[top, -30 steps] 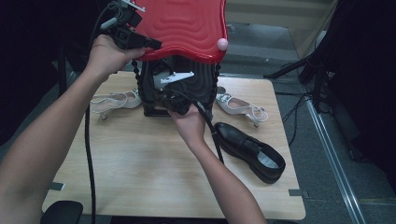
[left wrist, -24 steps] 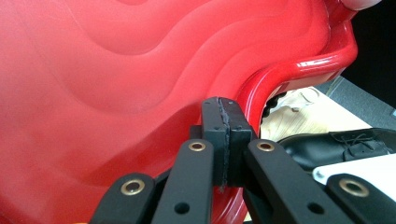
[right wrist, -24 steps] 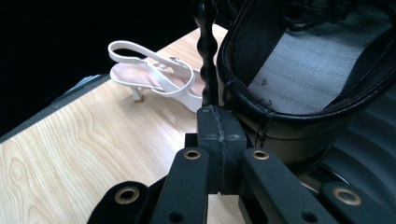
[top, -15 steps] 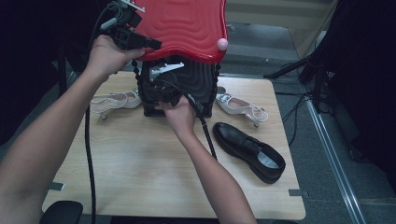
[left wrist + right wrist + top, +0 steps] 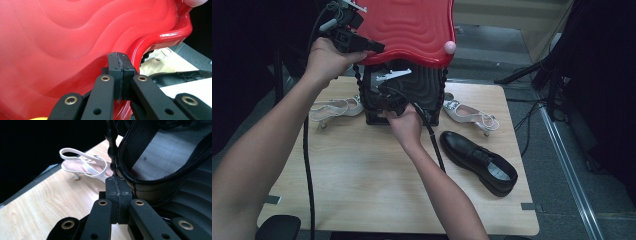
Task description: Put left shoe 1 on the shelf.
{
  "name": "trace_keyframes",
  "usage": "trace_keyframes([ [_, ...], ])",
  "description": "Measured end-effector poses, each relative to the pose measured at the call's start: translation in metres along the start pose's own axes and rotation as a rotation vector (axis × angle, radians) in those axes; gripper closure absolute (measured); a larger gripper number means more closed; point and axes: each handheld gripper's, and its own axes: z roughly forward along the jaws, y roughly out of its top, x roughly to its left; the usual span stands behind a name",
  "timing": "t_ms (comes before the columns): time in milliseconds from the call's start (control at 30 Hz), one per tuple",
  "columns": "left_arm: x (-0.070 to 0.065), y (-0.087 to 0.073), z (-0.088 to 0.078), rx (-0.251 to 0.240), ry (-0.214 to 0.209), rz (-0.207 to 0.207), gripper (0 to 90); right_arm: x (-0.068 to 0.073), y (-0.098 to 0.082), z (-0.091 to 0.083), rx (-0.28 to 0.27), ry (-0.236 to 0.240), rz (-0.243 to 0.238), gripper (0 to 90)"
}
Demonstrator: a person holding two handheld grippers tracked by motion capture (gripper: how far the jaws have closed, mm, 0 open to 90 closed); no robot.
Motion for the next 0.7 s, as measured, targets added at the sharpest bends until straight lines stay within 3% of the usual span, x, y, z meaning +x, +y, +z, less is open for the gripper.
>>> trace_keyframes([
  [100,0.001,0.002,-0.003,0.005,-0.012,-0.006,90.0,-0.001,-0.002,-0.01,-0.009,0.034,0.011,90.0],
  [167,-0.001,0.003,-0.009,-0.016,-0.037,-0.017,89.5,-0.001,-0.006,-0.015,-0.004,0.066,0.018,80.6],
  [233,-0.002,0.003,-0.012,-0.013,-0.039,-0.007,85.5,-0.003,-0.011,-0.019,0.008,0.095,0.023,78.9],
  [500,-0.018,-0.007,-0.024,0.014,-0.074,0.029,66.3,-0.004,-0.03,-0.039,0.002,0.133,-0.042,61.5],
  [700,-0.021,-0.023,-0.024,0.025,-0.101,0.025,58.3,-0.007,-0.047,-0.052,0.001,0.149,-0.04,57.8],
])
